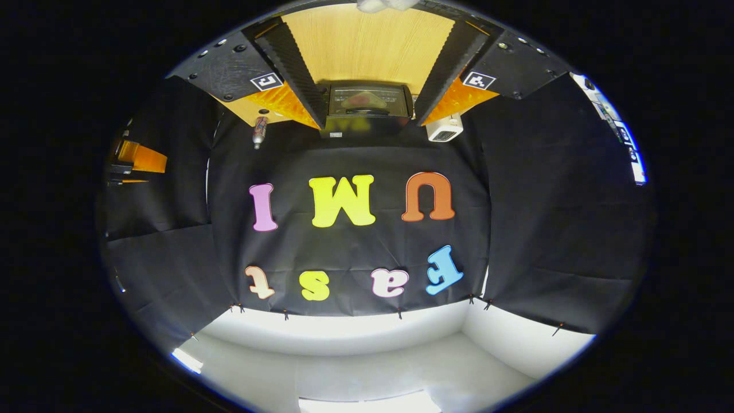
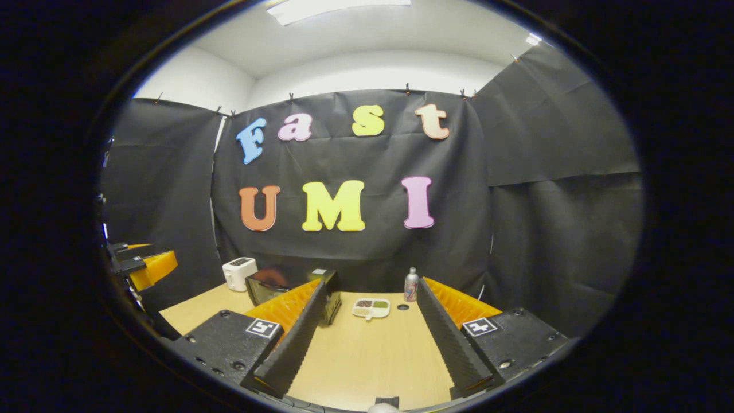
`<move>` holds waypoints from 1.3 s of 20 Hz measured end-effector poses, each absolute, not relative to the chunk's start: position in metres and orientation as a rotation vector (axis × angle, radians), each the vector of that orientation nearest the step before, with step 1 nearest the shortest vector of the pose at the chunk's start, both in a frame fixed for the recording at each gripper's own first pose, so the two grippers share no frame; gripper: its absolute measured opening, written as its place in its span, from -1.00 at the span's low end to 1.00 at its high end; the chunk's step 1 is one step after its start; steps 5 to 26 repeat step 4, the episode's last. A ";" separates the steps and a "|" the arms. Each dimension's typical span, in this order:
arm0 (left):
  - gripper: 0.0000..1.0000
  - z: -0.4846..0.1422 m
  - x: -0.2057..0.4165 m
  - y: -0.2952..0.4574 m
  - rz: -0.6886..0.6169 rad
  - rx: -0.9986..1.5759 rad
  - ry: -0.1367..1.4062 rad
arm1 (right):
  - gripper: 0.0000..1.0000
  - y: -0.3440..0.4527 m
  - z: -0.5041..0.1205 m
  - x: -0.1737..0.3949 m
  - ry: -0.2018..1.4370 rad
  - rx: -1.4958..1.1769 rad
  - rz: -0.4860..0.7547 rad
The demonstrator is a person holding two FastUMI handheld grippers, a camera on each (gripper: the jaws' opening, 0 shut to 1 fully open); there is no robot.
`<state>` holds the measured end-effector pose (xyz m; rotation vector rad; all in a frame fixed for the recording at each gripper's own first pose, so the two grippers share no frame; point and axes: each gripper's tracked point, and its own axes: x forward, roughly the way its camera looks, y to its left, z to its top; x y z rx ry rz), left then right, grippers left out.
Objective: Open the electric oven with the left hand, put the food in, and close the electric oven.
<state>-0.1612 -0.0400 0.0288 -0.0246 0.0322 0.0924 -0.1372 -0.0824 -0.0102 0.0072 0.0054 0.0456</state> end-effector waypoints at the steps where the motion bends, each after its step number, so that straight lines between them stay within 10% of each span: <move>1: 0.94 0.028 -0.162 -0.044 0.084 -0.024 0.036 | 0.92 -0.084 -0.010 -0.140 0.003 0.004 0.042; 26: 1.00 0.030 -0.165 -0.050 0.067 -0.020 0.038 | 0.93 -0.080 -0.015 -0.144 0.009 0.033 0.055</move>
